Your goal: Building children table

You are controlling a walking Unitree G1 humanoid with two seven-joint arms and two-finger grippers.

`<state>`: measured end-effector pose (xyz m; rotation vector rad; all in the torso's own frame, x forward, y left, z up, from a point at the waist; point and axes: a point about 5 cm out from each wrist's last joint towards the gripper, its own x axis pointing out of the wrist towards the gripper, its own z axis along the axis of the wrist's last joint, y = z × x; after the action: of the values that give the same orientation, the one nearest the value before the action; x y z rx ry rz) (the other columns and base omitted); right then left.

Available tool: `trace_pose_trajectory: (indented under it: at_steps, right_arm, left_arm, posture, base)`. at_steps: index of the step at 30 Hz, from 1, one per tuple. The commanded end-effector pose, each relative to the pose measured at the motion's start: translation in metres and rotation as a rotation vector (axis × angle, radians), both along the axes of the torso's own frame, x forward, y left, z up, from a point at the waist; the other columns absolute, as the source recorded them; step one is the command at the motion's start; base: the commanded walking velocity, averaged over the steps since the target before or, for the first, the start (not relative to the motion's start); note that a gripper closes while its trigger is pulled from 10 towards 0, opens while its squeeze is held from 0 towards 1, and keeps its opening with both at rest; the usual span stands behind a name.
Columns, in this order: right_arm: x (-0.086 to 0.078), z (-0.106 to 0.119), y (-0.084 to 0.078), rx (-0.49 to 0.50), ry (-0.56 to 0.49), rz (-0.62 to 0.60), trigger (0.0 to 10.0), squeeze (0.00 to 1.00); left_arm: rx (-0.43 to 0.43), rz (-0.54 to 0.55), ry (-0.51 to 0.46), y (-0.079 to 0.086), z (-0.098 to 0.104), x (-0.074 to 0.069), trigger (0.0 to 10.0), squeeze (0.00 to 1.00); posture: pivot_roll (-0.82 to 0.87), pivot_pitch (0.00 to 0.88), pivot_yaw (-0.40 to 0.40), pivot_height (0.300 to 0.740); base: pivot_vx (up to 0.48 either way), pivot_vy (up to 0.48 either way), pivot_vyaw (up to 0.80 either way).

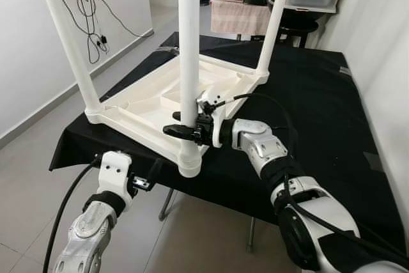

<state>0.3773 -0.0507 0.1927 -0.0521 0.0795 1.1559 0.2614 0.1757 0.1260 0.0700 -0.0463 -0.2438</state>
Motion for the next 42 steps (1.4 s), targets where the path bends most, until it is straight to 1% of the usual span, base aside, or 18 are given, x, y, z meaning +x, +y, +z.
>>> trace_pose_trajectory:
  at_steps: [1,3,4,5,7,10,14,18,19,20,25,31,32,33,34,37,39,42]
  right_arm:
    - [-0.001,-0.005,0.002,-0.006,0.019,-0.005,0.0,0.0]
    - [0.001,-0.009,-0.004,-0.003,0.023,-0.099,0.0,0.0]
    - [0.001,-0.029,-0.011,0.018,0.075,-0.511,0.0,0.0]
    - [-0.003,-0.036,-0.015,0.032,0.105,-0.689,0.0,0.0]
    - [-0.003,-0.036,-0.015,0.032,0.105,-0.689,0.0,0.0]
    - [-0.032,-0.057,0.0,-0.002,0.117,-0.778,0.0,0.0]
    - [-0.03,-0.057,0.003,0.004,0.117,-0.794,0.0,0.0]
    - [-0.013,-0.049,0.007,0.006,0.091,-0.804,0.0,0.0]
    - [-0.007,-0.045,0.01,0.016,0.079,-0.808,8.4,0.0]
    - [-0.005,-0.04,0.014,0.049,0.082,-0.796,10.0,1.0]
    - [-0.003,-0.026,0.012,0.136,0.064,-0.809,10.0,1.0]
    - [-0.01,-0.017,-0.015,0.17,-0.031,-0.764,10.0,1.0]
    - [-0.018,-0.021,-0.024,0.156,-0.057,-0.726,10.0,0.48]
    - [-0.018,-0.021,-0.024,0.156,-0.057,-0.726,10.0,0.48]
    - [-0.028,-0.026,-0.034,0.144,-0.077,-0.683,10.0,0.0]
    - [-0.033,-0.03,-0.038,0.136,-0.092,-0.653,10.0,0.0]
    - [-0.059,-0.042,-0.054,0.059,-0.139,-0.564,10.0,0.0]
    - [-0.07,-0.048,-0.06,0.026,-0.15,-0.541,10.0,0.0]
  left_arm:
    - [0.013,0.002,0.017,0.001,-0.004,-0.001,10.0,0.0]
    - [0.012,0.002,0.017,0.001,-0.004,-0.001,10.0,0.0]
    - [0.011,0.003,0.015,0.002,-0.004,-0.002,10.0,0.0]
    - [0.011,0.004,0.014,0.003,-0.003,-0.002,10.0,0.0]
    - [0.011,0.004,0.014,0.003,-0.003,-0.002,10.0,0.0]
    - [0.005,0.002,0.014,0.004,-0.003,-0.001,10.0,0.0]
    - [0.002,0.002,0.015,0.004,-0.003,-0.001,10.0,0.0]
    - [0.002,0.003,0.015,0.003,-0.004,0.002,10.0,0.0]
    - [0.003,0.008,0.013,0.002,-0.004,0.003,10.0,0.0]
    - [0.005,0.015,0.01,0.002,-0.004,0.003,10.0,0.0]
    - [0.01,0.025,0.008,0.001,-0.005,0.004,10.0,0.0]
    - [0.017,0.066,0.003,0.006,-0.005,0.005,10.0,0.0]
    - [0.022,0.083,0.003,0.008,-0.005,0.005,10.0,0.0]
    - [0.022,0.083,0.003,0.008,-0.005,0.005,10.0,0.0]
    - [0.026,0.096,0.003,0.01,-0.005,0.004,10.0,0.0]
    - [0.032,0.109,0.002,0.011,-0.006,0.003,10.0,0.0]
    - [0.056,0.131,0.005,0.015,-0.009,-0.008,10.0,0.0]
    - [0.067,0.139,0.005,0.016,-0.01,-0.013,10.0,0.0]
  posture:
    - [0.01,0.0,-0.051,0.74]
    - [0.01,0.0,-0.051,0.74]
    - [0.0,0.0,-0.057,0.74]
    - [0.0,0.0,-0.057,0.74]
    - [0.0,0.0,-0.057,0.74]
    - [0.0,0.0,-0.045,0.74]
    - [-0.01,0.0,-0.034,0.74]
    - [-0.01,0.0,-0.049,0.74]
    - [0.0,0.0,-0.057,0.74]
    - [0.01,0.0,-0.058,0.74]
    - [0.01,0.0,-0.058,0.74]
    - [-0.02,0.0,-0.057,0.74]
    - [-0.03,0.0,-0.054,0.74]
    - [-0.03,0.0,-0.054,0.74]
    - [-0.03,0.0,-0.052,0.74]
    - [-0.04,0.0,-0.05,0.74]
    - [-0.05,0.0,-0.032,0.74]
    - [-0.05,0.0,-0.029,0.74]
  base:
    - [0.0,0.0,0.0]
    - [0.0,0.0,0.0]
    - [0.0,0.0,0.0]
    - [0.0,0.0,0.0]
    - [0.0,0.0,0.0]
    - [0.0,0.0,0.0]
    - [0.0,0.0,0.0]
    - [0.0,0.0,0.0]
    - [0.0,0.0,0.0]
    - [0.0,0.0,0.0]
    - [0.0,0.0,0.0]
    - [0.0,0.0,0.0]
    - [0.0,0.0,0.0]
    - [0.0,0.0,0.0]
    - [0.0,0.0,0.0]
    - [0.0,0.0,0.0]
    - [0.0,0.0,0.0]
    - [0.0,0.0,0.0]
